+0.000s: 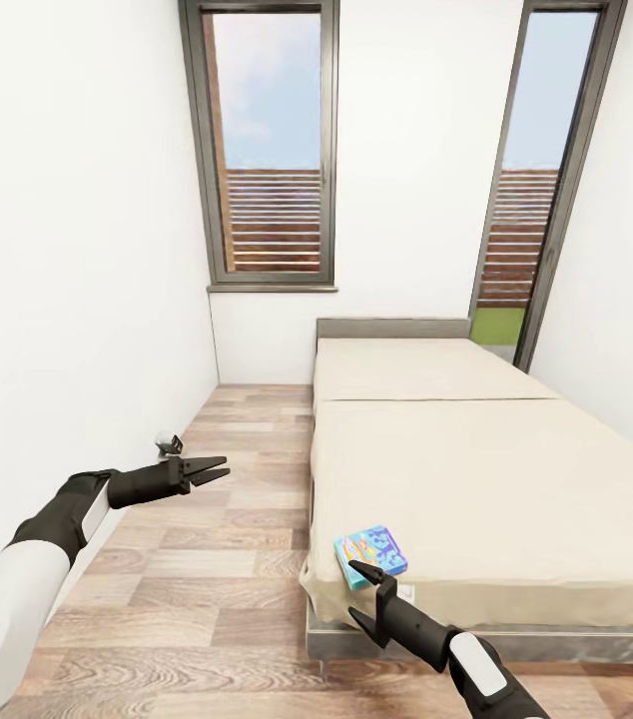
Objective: Put all the toys in the child's room - the three board games (two on the bed and one on the table), the two jigsaw puzzles on the table, and the tennis ball on the table - inside the toy box on the table in the child's room.
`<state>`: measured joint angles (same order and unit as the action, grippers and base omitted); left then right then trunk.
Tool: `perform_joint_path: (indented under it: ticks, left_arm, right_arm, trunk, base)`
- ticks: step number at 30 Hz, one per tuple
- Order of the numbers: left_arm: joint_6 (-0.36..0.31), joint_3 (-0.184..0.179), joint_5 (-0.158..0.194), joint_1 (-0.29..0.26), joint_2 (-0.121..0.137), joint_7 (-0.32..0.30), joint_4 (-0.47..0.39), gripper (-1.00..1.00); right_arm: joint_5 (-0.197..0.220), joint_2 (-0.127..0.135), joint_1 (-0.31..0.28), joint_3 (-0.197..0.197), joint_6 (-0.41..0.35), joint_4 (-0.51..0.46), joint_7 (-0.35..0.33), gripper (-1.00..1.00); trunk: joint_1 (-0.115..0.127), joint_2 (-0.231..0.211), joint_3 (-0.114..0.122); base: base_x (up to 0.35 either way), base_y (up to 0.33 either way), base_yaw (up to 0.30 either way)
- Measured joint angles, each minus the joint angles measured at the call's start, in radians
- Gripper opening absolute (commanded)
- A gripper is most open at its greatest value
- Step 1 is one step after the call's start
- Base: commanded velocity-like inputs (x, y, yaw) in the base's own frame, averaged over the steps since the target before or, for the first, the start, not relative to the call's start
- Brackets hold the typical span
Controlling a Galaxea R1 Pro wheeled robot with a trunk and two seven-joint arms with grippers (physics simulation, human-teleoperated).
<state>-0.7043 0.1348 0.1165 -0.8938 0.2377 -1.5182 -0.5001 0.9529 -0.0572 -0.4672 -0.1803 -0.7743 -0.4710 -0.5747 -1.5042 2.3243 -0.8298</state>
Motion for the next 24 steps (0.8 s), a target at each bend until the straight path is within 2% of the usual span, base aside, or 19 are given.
perform_joint_path:
  ticks: [24]
  left_arm:
    - [0.0, 0.0, 0.0, 0.0, 0.0, 0.0, 0.0, 1.0]
  right_arm:
    - [0.0, 0.0, 0.0, 0.0, 0.0, 0.0, 0.001, 1.0]
  trunk:
    - [0.0, 0.0, 0.0]
  base:
    - [0.037, 0.0, 0.0]
